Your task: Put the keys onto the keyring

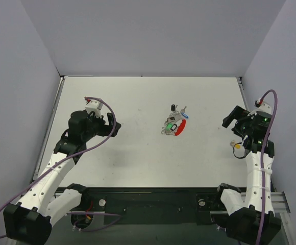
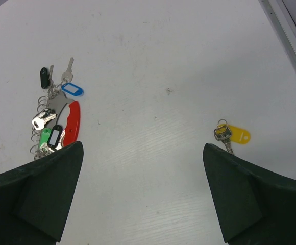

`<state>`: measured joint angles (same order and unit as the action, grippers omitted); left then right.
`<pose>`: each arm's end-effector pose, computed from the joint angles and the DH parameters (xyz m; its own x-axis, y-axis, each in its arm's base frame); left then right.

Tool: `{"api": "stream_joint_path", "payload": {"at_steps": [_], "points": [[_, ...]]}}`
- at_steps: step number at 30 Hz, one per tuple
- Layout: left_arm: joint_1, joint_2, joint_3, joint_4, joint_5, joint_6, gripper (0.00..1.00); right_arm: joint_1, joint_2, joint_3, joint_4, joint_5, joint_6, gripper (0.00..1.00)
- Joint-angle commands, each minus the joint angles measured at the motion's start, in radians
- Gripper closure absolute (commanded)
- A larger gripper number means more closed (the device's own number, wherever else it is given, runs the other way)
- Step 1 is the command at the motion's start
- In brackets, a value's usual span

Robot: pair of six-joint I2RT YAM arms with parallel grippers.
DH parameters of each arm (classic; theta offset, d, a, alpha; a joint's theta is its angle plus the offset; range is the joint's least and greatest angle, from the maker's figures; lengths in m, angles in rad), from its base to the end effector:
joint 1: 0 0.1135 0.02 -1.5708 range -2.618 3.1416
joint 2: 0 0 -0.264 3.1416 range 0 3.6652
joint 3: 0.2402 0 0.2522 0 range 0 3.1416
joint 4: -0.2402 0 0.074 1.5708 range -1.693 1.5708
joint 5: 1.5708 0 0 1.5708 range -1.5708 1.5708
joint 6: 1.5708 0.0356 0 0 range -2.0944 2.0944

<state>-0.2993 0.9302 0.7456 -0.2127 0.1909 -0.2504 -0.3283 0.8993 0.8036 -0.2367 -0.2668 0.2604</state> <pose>0.2030 -0.0697 0.2970 -0.4714 -0.1092 -0.8752 0.3508 0.8872 -0.2996 0.1997 -0.0581 0.3211 -0.2791 0.3575 -0.8912 0.1521 0.9329 0.3265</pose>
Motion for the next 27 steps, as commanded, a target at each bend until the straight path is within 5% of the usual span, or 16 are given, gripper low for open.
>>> {"api": "stream_joint_path", "payload": {"at_steps": [1, 8, 15, 27], "points": [[0.003, -0.019, 0.018, 0.055, 0.01, 0.002, 0.03, -0.012, 0.015, -0.014, 0.025, -0.055, -0.056, 0.03], [0.002, -0.022, 0.017, 0.059, 0.021, -0.001, 0.03, -0.002, 0.09, 0.064, -0.211, -0.333, -0.461, 0.03], [0.002, -0.031, 0.017, 0.062, 0.024, -0.004, 0.03, 0.101, 0.239, 0.204, -0.541, -0.117, -0.805, 0.03], [-0.056, -0.045, 0.034, 0.012, -0.05, 0.049, 0.03, -0.044, 0.489, 0.308, -0.575, 0.098, -0.639, 0.3]]}}
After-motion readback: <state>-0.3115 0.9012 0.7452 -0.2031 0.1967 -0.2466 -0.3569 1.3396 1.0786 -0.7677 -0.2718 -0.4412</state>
